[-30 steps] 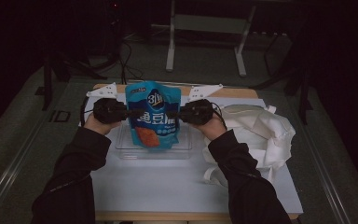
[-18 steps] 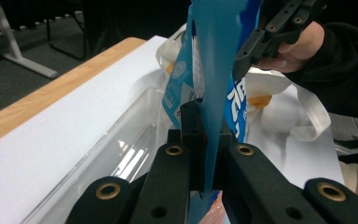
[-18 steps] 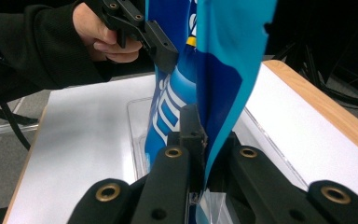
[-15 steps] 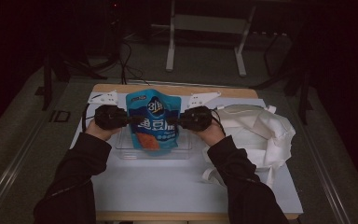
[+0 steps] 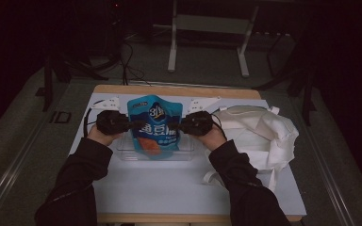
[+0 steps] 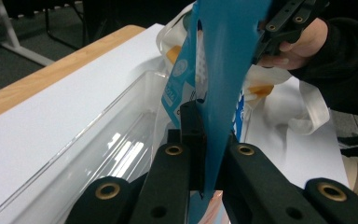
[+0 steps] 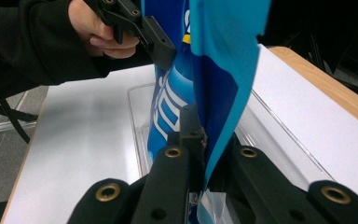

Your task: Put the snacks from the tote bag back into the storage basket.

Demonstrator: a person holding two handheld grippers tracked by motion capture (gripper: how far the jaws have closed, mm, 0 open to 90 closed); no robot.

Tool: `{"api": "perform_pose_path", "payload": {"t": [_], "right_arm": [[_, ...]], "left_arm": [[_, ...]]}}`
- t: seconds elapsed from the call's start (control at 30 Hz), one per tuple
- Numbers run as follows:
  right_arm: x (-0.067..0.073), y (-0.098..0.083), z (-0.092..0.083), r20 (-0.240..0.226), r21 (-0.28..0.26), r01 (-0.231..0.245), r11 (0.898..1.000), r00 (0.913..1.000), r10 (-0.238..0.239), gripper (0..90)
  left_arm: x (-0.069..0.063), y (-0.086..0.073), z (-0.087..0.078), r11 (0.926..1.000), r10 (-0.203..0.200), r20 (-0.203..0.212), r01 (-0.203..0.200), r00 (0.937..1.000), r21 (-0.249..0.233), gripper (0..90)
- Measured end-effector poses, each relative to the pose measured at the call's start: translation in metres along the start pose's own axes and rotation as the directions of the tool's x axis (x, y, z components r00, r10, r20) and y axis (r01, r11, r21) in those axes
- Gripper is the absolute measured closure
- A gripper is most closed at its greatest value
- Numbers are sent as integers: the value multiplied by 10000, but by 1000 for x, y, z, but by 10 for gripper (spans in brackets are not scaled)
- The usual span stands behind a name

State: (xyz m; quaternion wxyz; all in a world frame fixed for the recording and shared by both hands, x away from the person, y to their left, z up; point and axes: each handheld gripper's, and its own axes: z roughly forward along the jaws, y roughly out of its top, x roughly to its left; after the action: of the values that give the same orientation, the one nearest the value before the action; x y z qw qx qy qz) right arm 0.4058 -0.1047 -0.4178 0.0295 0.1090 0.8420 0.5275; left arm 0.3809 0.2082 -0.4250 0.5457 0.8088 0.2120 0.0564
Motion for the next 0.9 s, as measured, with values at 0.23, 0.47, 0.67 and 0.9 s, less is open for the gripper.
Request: {"api": "perform_pose_path", "payload": {"t": [0.23, 0.47, 0.67, 0.9], "right_arm": [[2, -2, -1, -10, -99, -35, 9999, 10000, 35, 882], [2, -2, -2, 220, -72, -85, 9999, 9997, 86, 849], [3, 0, -5, 424, -84, -57, 9999, 9991, 60, 728], [4, 10, -13, 1219, -160, -13, 9999, 9925, 33, 401]], "left_arm": [[-4, -2, 0, 10000, 62, -67, -63, 10000, -40, 894], [-7, -1, 0, 10000, -50, -299, 48, 9995, -56, 876], [-13, 5, 3, 9996, -217, -564, 225, 9982, 144, 782], [-21, 12, -4, 9993, -359, -960, 366, 9947, 56, 471]]}}
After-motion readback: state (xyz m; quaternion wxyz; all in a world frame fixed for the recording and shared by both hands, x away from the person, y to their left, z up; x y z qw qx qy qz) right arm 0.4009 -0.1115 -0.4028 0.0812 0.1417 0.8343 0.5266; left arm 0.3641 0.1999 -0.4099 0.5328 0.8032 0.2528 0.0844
